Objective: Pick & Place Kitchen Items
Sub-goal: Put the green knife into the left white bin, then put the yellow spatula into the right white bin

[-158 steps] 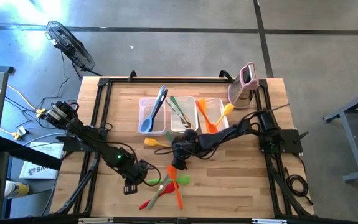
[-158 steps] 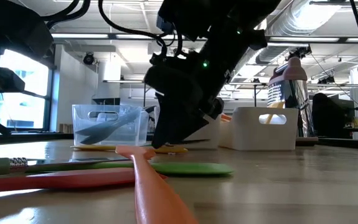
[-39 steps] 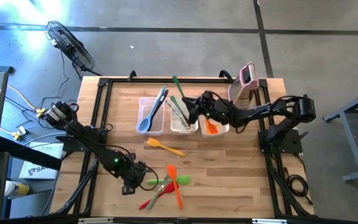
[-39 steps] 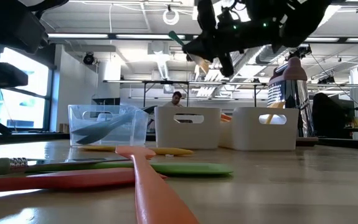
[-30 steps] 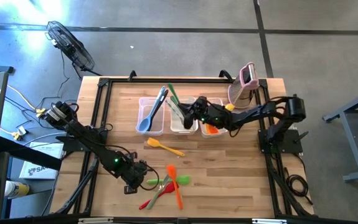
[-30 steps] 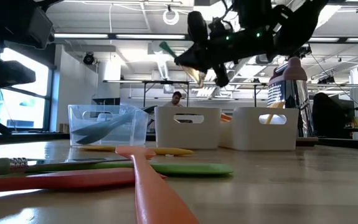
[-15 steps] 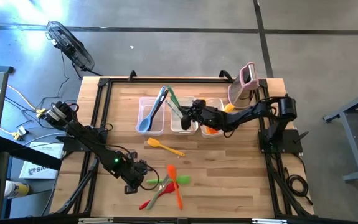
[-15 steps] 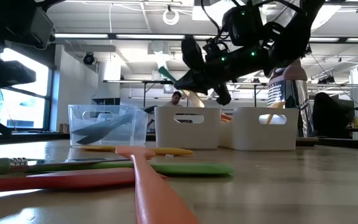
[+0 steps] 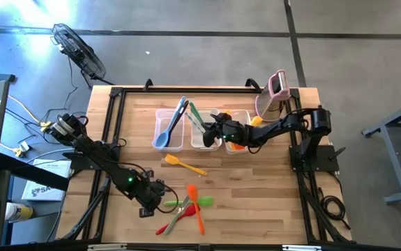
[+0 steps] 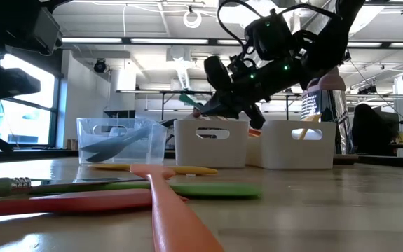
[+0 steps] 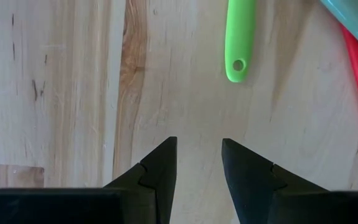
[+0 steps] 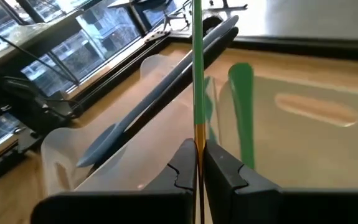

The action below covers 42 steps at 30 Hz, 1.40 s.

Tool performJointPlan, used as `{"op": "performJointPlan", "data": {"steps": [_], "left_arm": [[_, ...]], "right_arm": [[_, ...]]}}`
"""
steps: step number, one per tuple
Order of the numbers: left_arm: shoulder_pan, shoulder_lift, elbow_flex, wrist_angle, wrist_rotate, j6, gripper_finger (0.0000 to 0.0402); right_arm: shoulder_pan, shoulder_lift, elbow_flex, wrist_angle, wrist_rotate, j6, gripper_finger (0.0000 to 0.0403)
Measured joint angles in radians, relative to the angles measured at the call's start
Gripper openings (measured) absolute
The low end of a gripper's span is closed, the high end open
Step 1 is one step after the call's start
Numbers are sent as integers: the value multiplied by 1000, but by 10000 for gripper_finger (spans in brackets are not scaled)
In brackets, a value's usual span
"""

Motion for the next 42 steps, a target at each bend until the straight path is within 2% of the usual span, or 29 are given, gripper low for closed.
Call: {"op": "performJointPlan", "data": {"steps": [4, 9, 23, 26, 34, 36, 38, 42], "left_arm": [[0, 0, 0, 0, 0, 0, 125], [0, 0, 0, 0, 0, 0, 125], [0, 0, 0, 0, 0, 0, 125], [0, 0, 0, 0, 0, 0, 125], [0, -10, 0, -15, -2, 24, 125], [5, -19, 4, -22, -7, 64, 125], [12, -22, 17, -33, -33, 160, 125], [14, -24, 68, -48, -124, 478, 125]], "right_arm": [[-2, 0, 0, -35, -17, 48, 4], [-1, -2, 1, -47, -38, 22, 13], [0, -7, 1, -47, -91, 20, 150], [0, -15, 0, -22, -145, 24, 175], [36, -89, 0, 29, -193, -52, 189], [58, -119, 0, 42, -215, -88, 189], [82, -154, 0, 46, -284, -116, 187], [135, -227, 0, 47, -494, -129, 186]]}}
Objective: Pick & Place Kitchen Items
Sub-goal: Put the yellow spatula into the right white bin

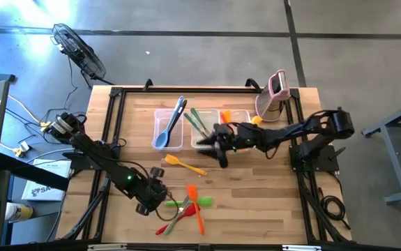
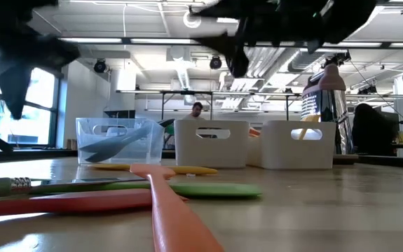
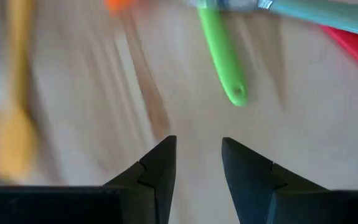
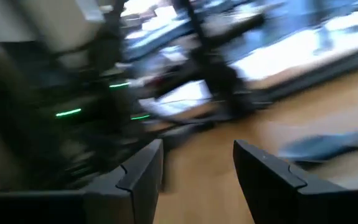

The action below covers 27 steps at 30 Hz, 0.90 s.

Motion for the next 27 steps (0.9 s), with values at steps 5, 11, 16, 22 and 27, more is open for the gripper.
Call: {"op": "performJointPlan", "data": {"steps": [5, 11, 16, 22, 27], "left_arm": [[0, 0, 43, 4, -187, 287, 125], [0, 0, 54, 41, -342, 312, 125], [-1, 0, 54, 102, -341, 284, 125], [0, 0, 73, 106, -337, 282, 125], [19, 0, 88, 88, -298, 185, 147]], "right_arm": [[101, -70, 0, -13, -157, 45, 185], [228, -94, 0, -19, -167, 21, 185], [290, -94, 0, -45, -131, 17, 185], [330, -94, 0, -112, -46, 17, 185], [351, -94, 0, -136, 14, 9, 185]]}}
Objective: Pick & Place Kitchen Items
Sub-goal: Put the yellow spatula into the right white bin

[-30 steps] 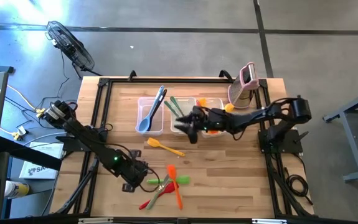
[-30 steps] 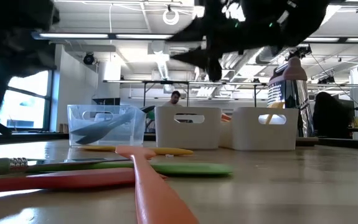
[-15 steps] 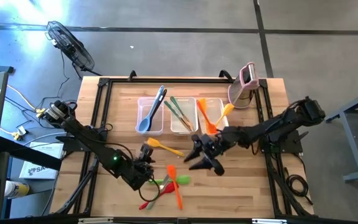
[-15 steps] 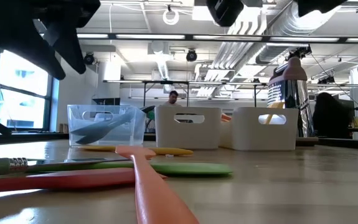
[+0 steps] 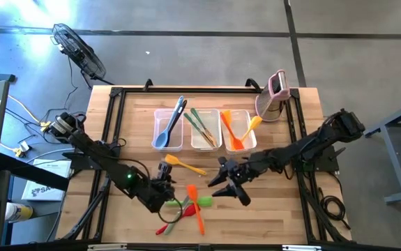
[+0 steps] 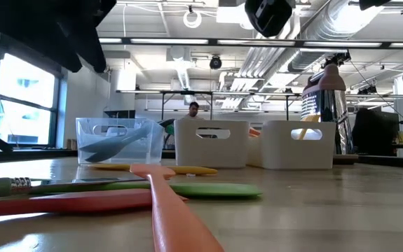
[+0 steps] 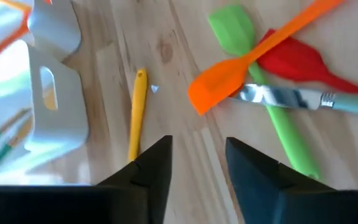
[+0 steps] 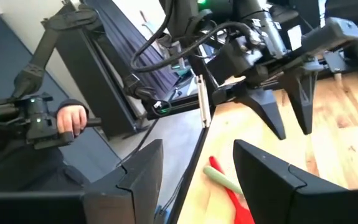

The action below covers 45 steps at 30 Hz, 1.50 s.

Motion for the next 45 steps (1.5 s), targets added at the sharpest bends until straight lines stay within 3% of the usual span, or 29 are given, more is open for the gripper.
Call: {"op": "performJointPlan", "data": {"steps": [4, 9, 13, 17, 27, 31, 34, 39, 41, 45], "left_arm": [[29, 1, 0, -38, 66, -28, 200], [57, 0, 0, -42, 56, -10, 271], [68, 0, 0, 0, 48, -38, 304], [65, 0, 0, 5, 92, -140, 317], [99, 0, 0, -61, -31, -38, 319], [144, 1, 0, -62, -34, -34, 319], [192, 1, 0, -73, 18, -8, 319], [317, 1, 0, -70, 342, 149, 319], [362, 1, 0, -70, 428, 199, 319], [423, 5, -1, -70, 454, 270, 319]], "right_arm": [[15, 0, 0, 0, 31, -18, 185], [20, 0, 0, -2, 30, -18, 185], [20, 0, 0, -9, 28, -13, 185], [24, 0, 0, -39, 38, -17, 185], [26, 0, 0, -58, 56, -13, 185], [26, 0, 0, -58, 56, -9, 185], [26, 0, 0, -57, 57, -9, 185], [26, 0, 0, -57, 57, -10, 185], [26, 0, 0, -57, 57, -10, 185], [26, 0, 0, -58, 56, -10, 185]]}}
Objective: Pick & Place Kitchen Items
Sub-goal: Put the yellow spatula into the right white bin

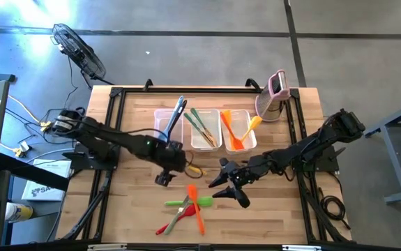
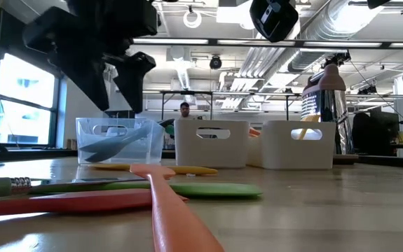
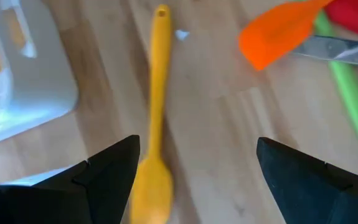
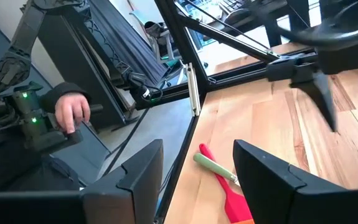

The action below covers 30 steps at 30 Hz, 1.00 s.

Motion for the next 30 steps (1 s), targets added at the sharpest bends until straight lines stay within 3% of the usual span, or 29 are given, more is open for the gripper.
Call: {"op": "performJointPlan", "data": {"steps": [7, 16, 30], "left_arm": [[57, 14, -1, 38, 3, -35, 319], [54, 101, -1, 27, 52, -65, 319], [54, 260, 5, 34, -31, 101, 319]], "right_arm": [[0, 0, 0, -5, -1, 0, 185], [0, 0, 0, -18, -3, -24, 185], [-3, 0, 0, -52, 10, -53, 185]]}}
